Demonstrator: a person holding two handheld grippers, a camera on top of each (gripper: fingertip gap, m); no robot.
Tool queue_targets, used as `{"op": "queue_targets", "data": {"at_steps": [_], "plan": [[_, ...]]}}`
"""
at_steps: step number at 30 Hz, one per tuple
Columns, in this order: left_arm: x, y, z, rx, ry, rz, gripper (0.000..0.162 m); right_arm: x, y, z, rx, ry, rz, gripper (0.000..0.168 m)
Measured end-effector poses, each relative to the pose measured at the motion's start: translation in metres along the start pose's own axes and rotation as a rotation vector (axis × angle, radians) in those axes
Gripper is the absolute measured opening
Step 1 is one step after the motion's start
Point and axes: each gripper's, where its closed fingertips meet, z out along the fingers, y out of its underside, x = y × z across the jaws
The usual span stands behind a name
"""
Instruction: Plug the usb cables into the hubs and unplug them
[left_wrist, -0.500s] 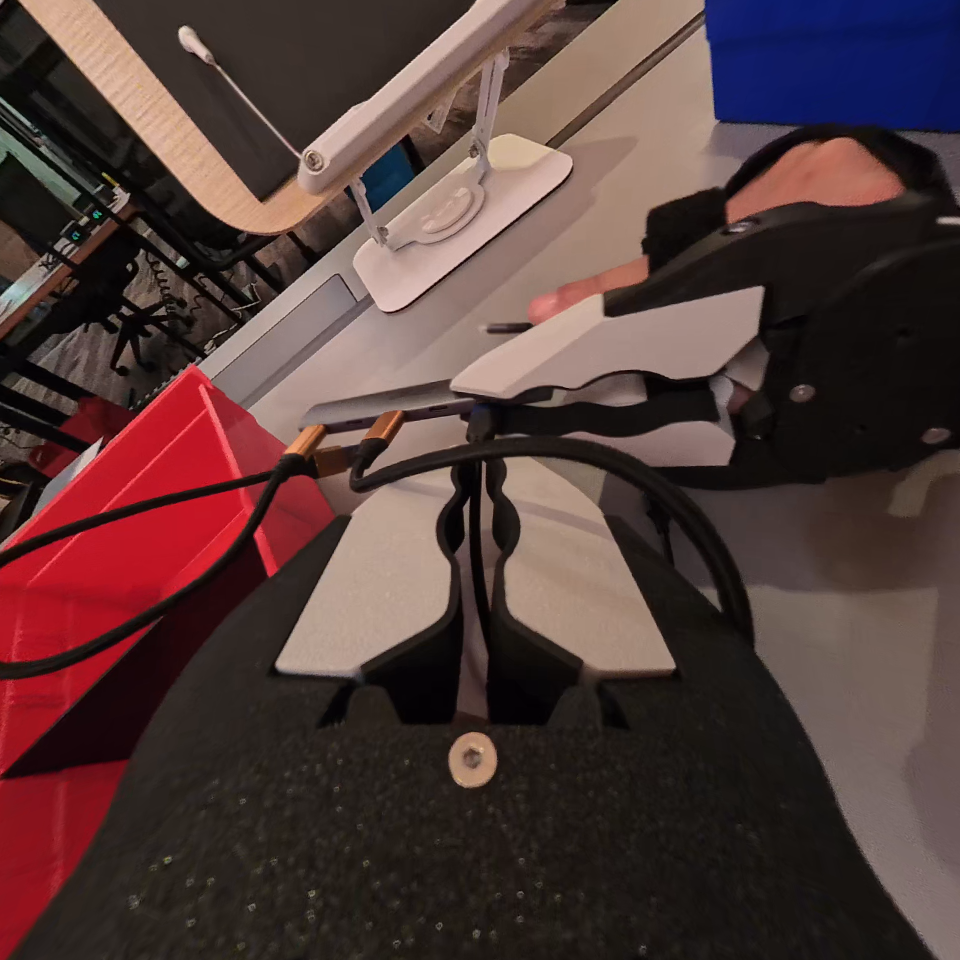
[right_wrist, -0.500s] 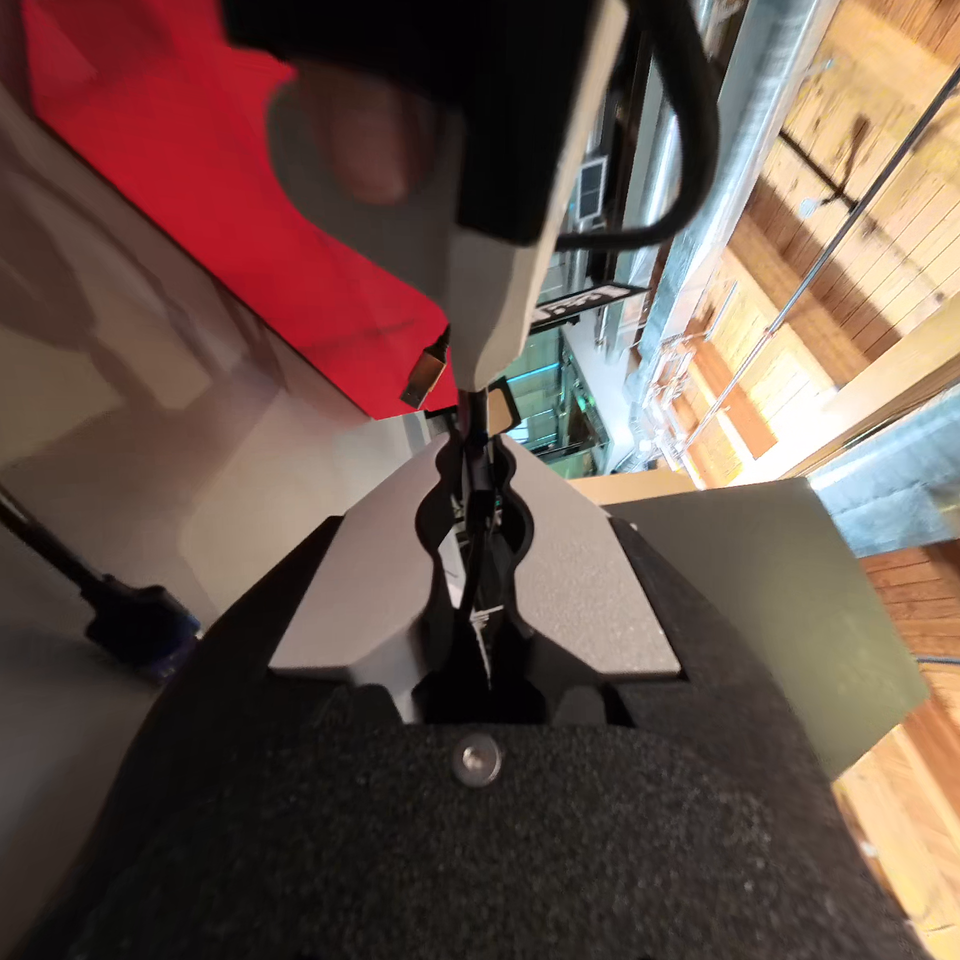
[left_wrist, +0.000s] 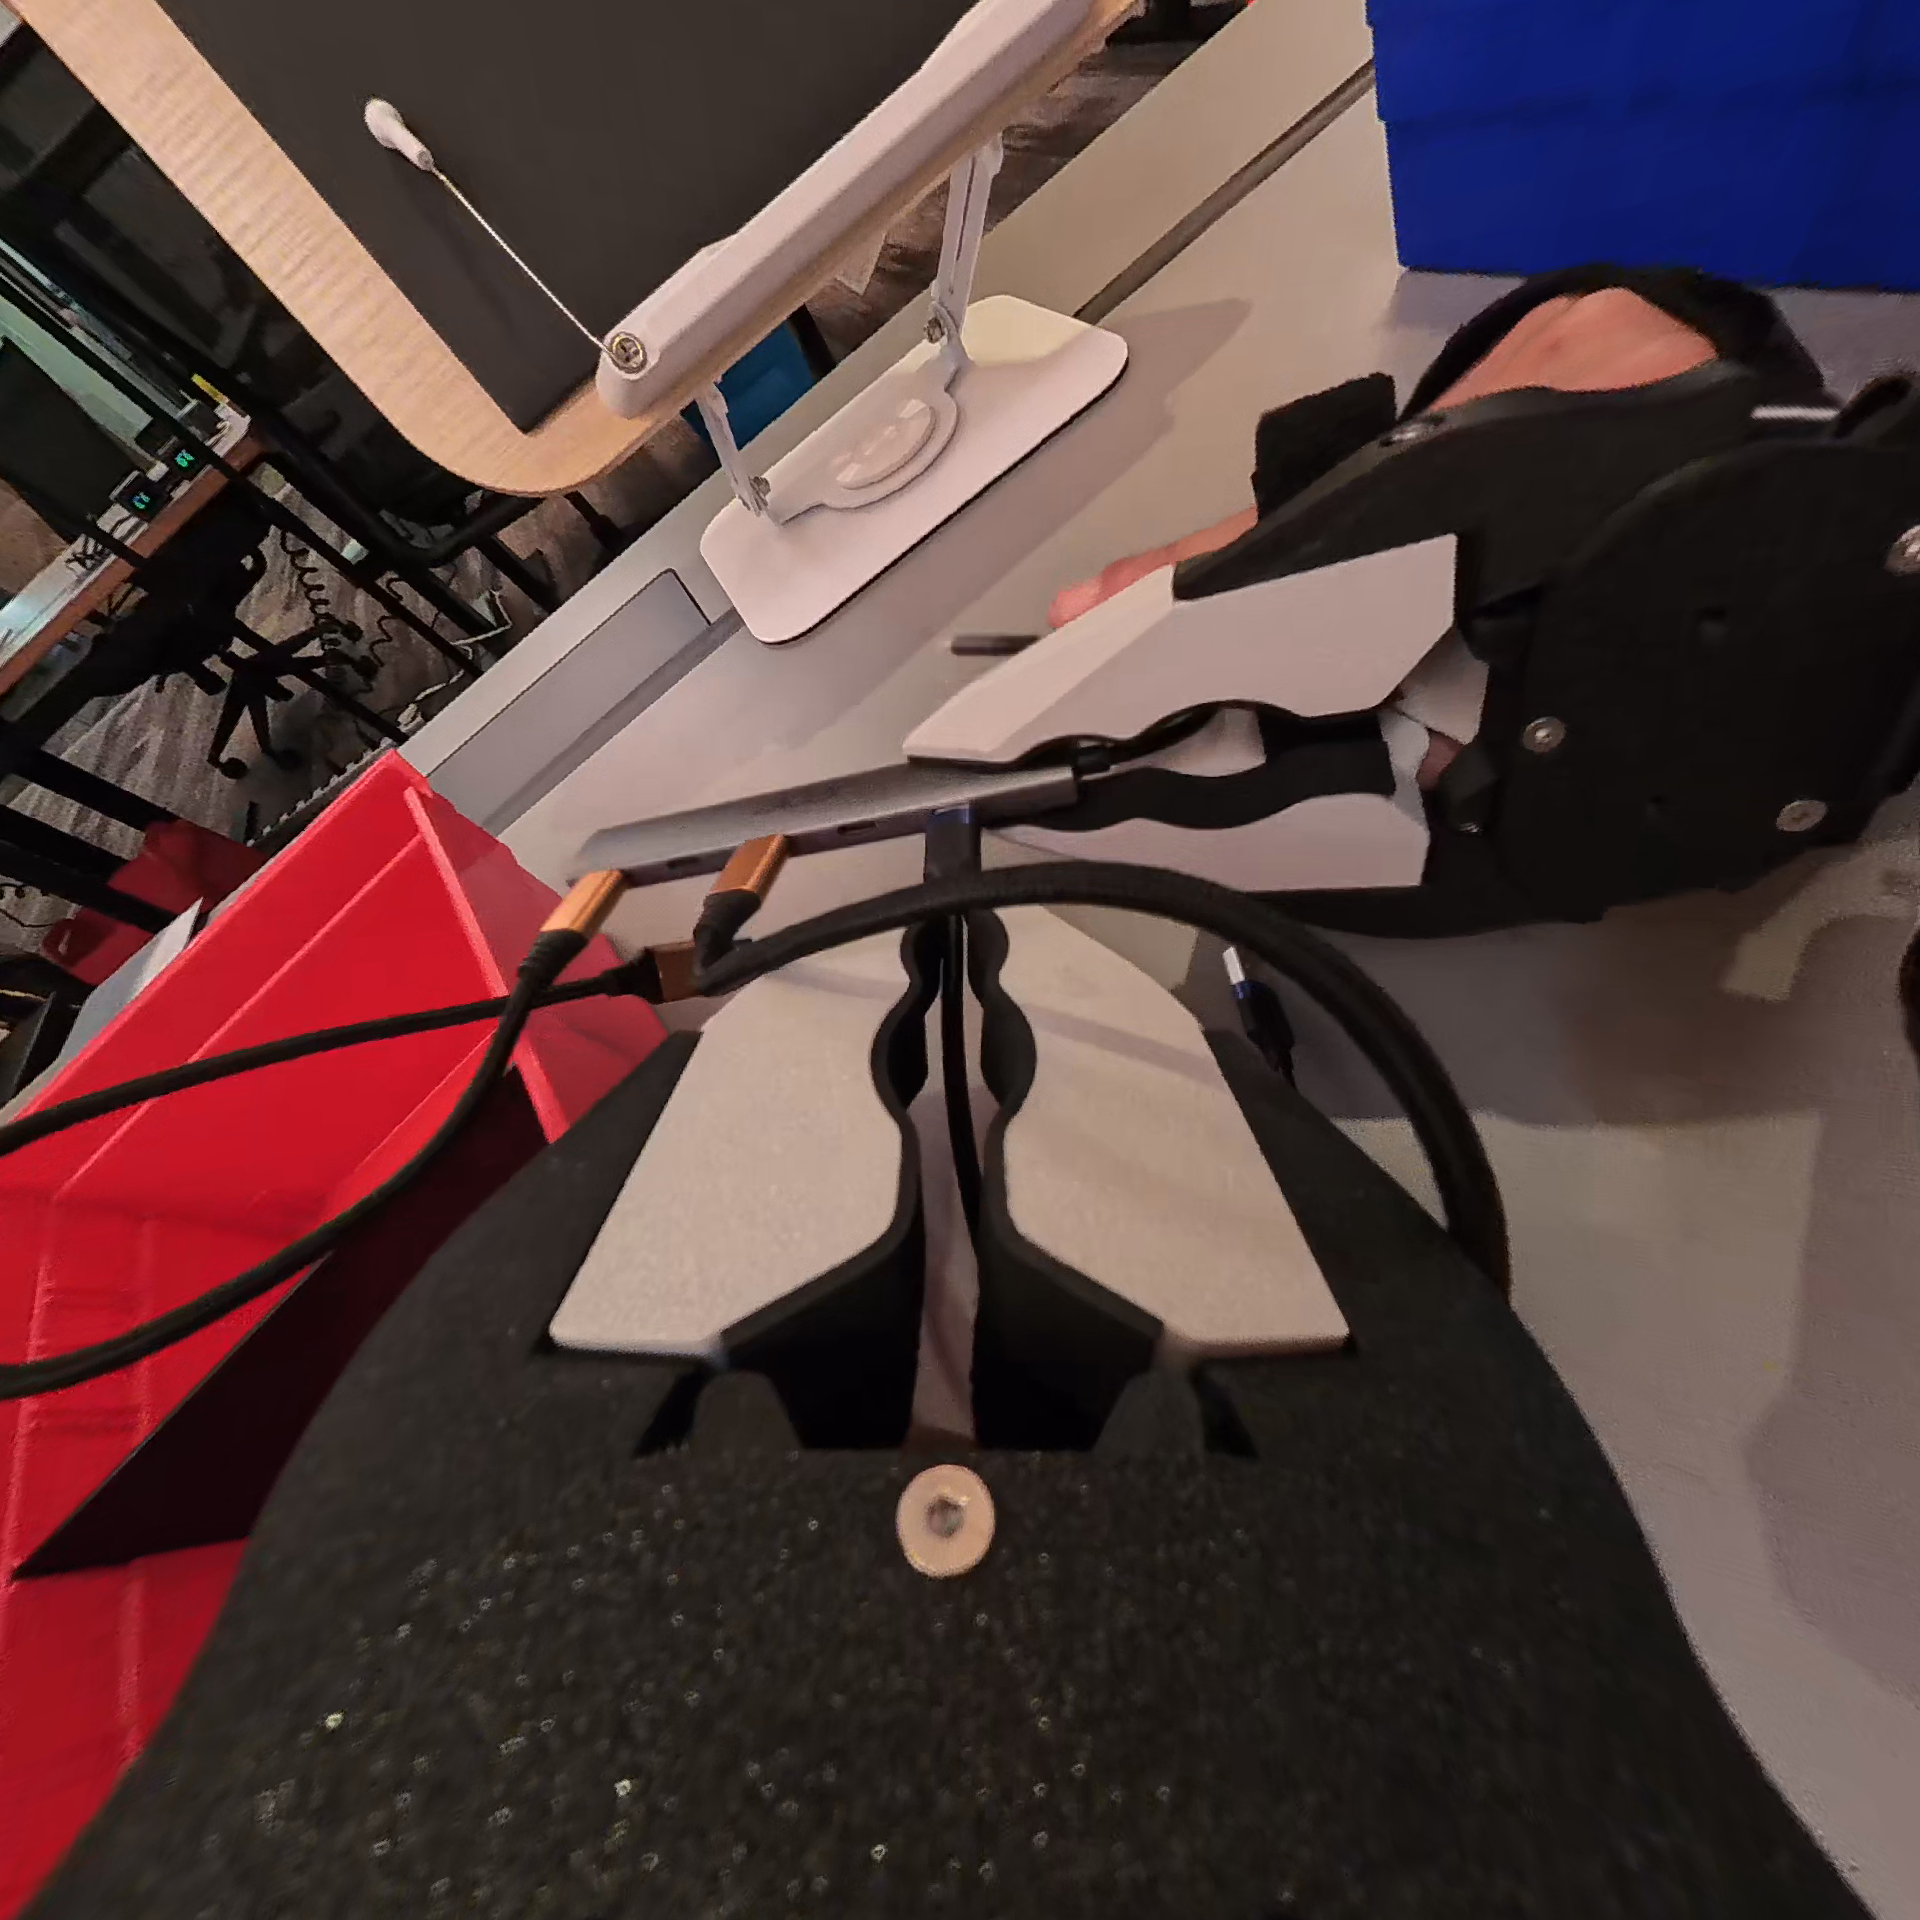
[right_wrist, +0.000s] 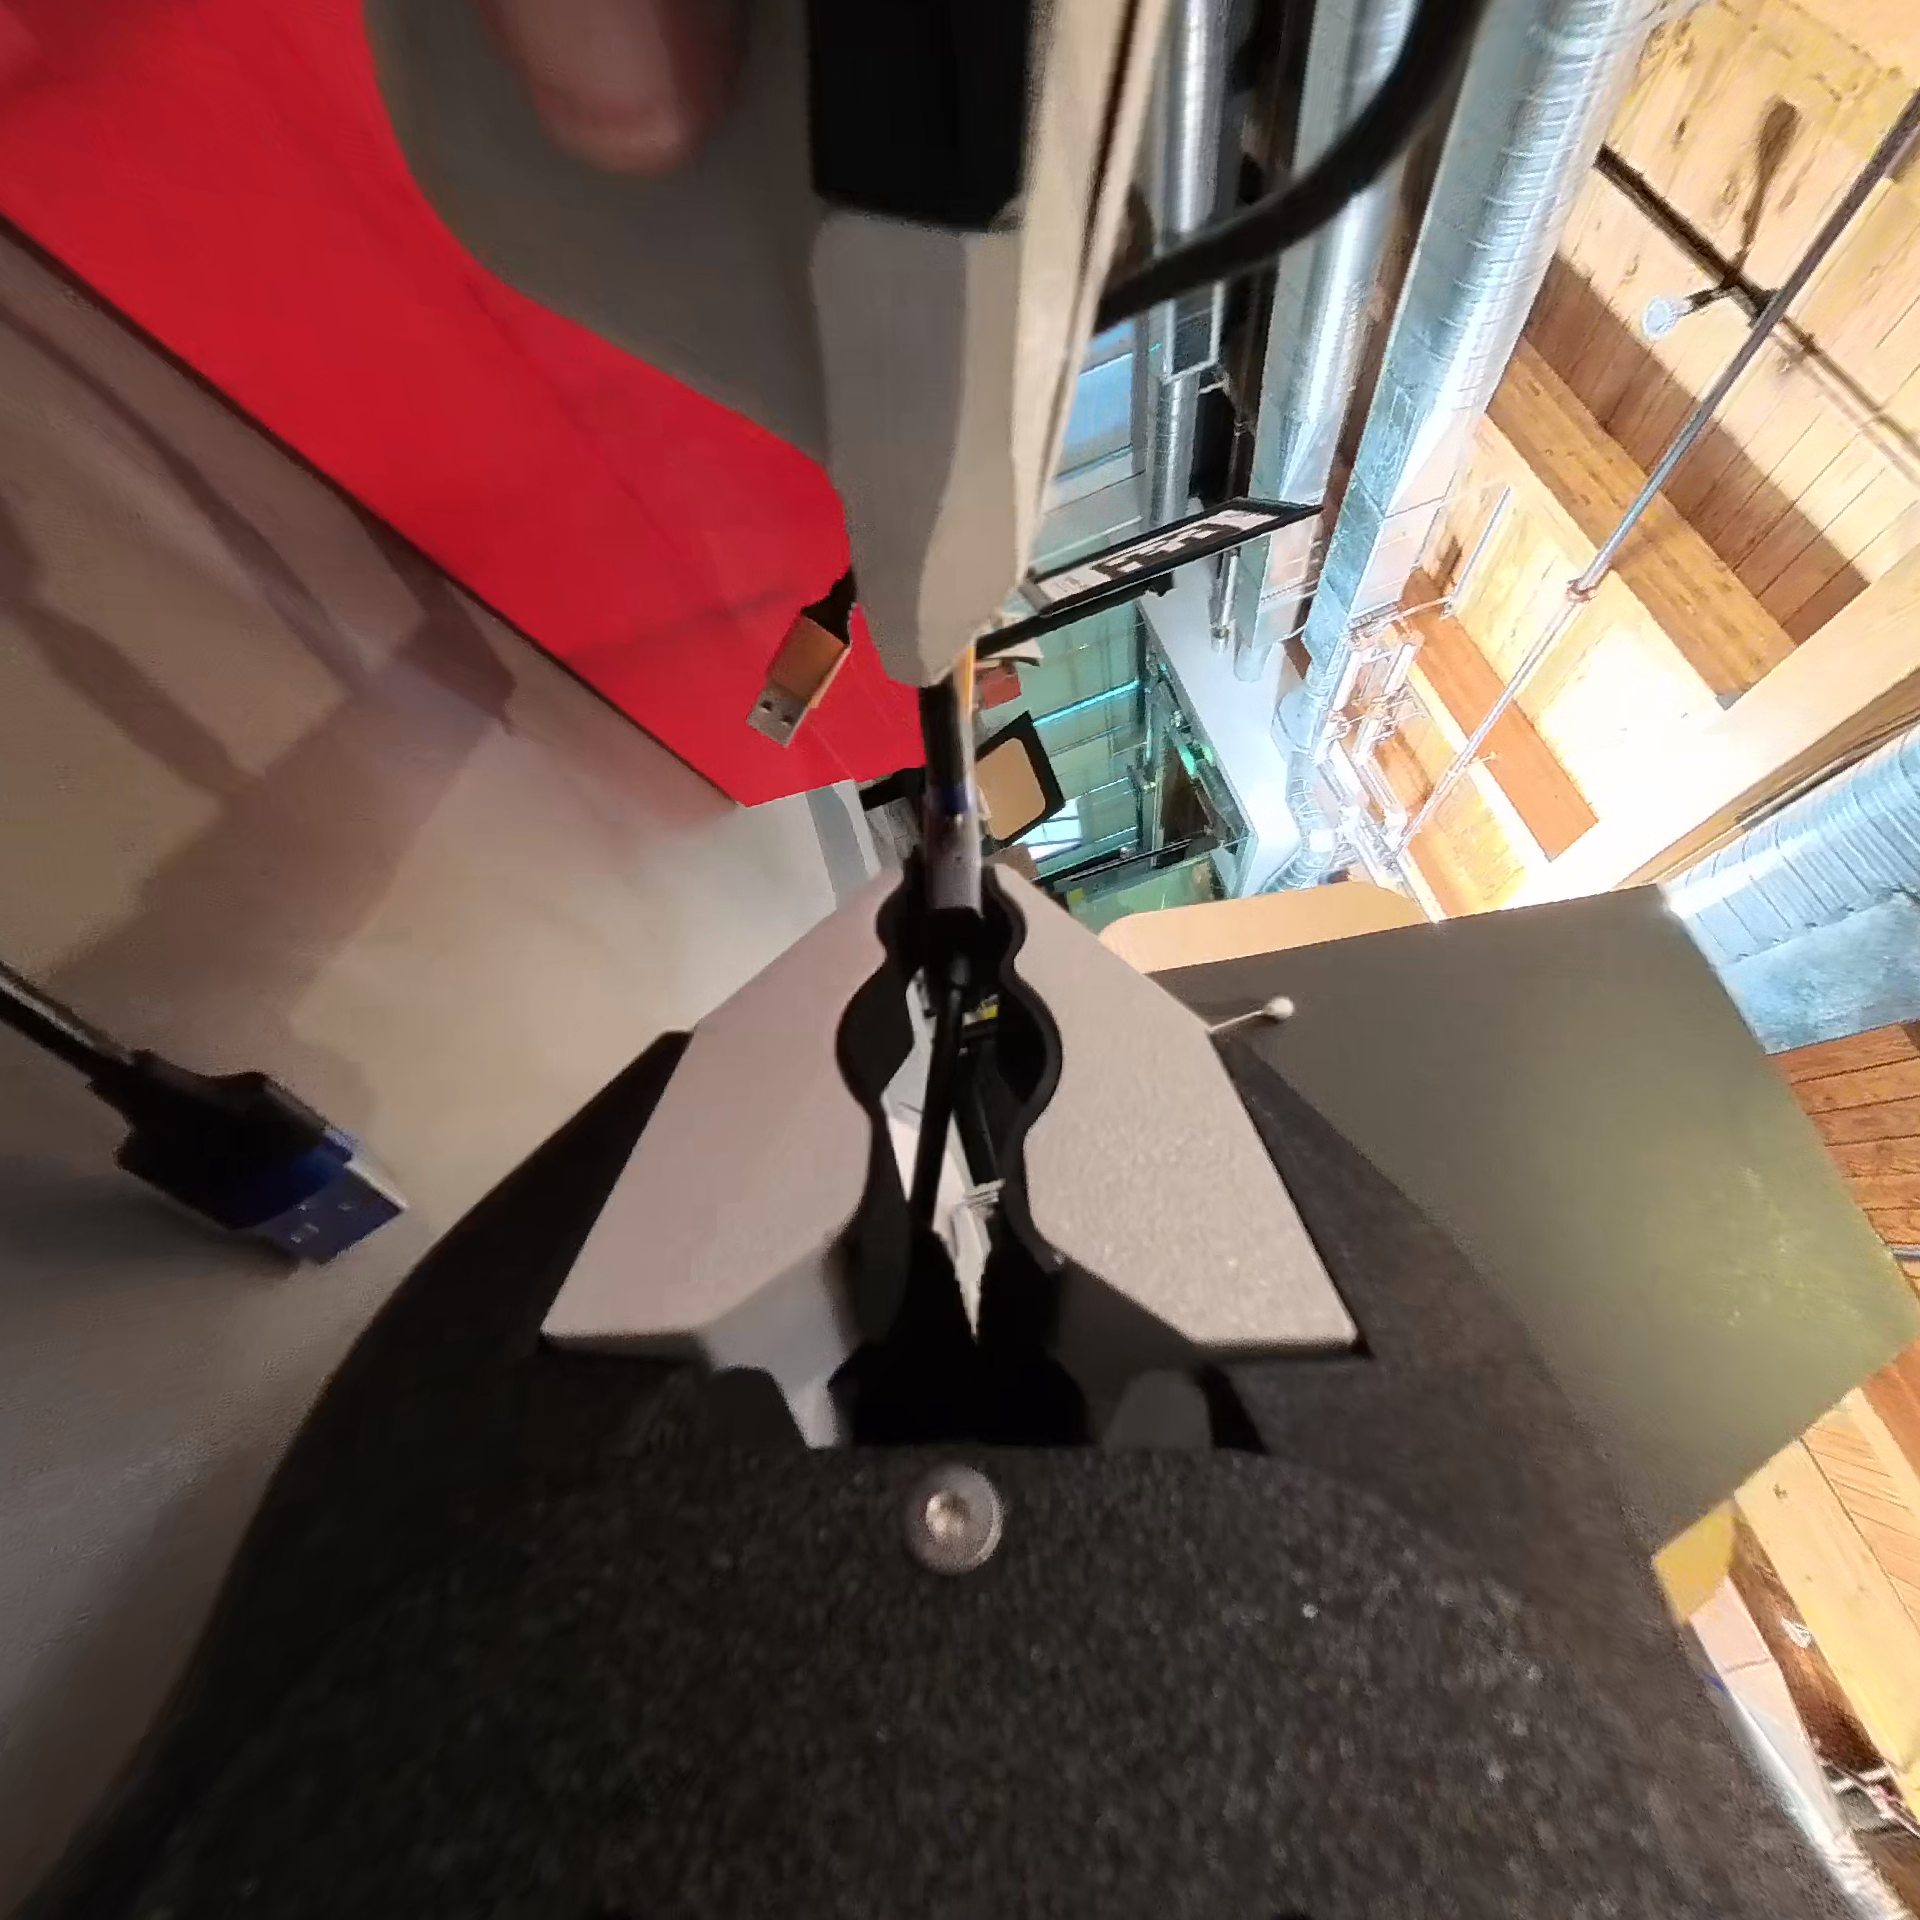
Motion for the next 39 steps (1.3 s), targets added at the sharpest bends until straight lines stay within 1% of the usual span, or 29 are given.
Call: {"op": "queue_targets", "data": {"at_steps": [6, 10, 17, 20, 27, 29, 34, 36, 39], "plan": [[0.003, 0.001, 0.0, 0.013, 0.023, 0.0, 0.004, 0.002, -0.001, -0.004, 0.017, 0.012, -0.071, 0.007], [0.006, -0.002, -0.002, 0.045, 0.064, 0.007, 0.004, -0.004, -0.004, -0.007, 0.048, -0.02, -0.078, 0.007], [0.007, -0.001, -0.007, 0.056, 0.14, -0.003, 0.004, -0.01, -0.009, -0.009, 0.063, -0.06, -0.048, 0.007], [0.007, 0.0, -0.007, 0.081, 0.14, -0.038, 0.004, -0.011, -0.01, -0.009, 0.056, -0.065, -0.024, 0.007], [0.006, -0.011, -0.01, 0.178, 0.139, -0.068, 0.005, -0.009, -0.014, -0.012, 0.076, -0.109, 0.125, 0.007], [0.006, -0.011, -0.01, 0.18, 0.135, -0.069, 0.005, -0.008, -0.013, -0.011, 0.071, -0.097, 0.116, 0.007], [0.005, -0.013, -0.009, 0.203, 0.123, -0.086, 0.005, -0.003, -0.011, -0.011, 0.069, -0.091, 0.189, 0.007], [0.006, -0.01, -0.007, 0.19, 0.124, -0.086, 0.005, 0.001, -0.01, -0.012, 0.068, -0.071, 0.179, 0.007], [0.005, -0.006, -0.005, 0.187, 0.114, -0.116, 0.005, -0.003, -0.011, -0.012, 0.067, -0.084, 0.14, 0.006]]}}
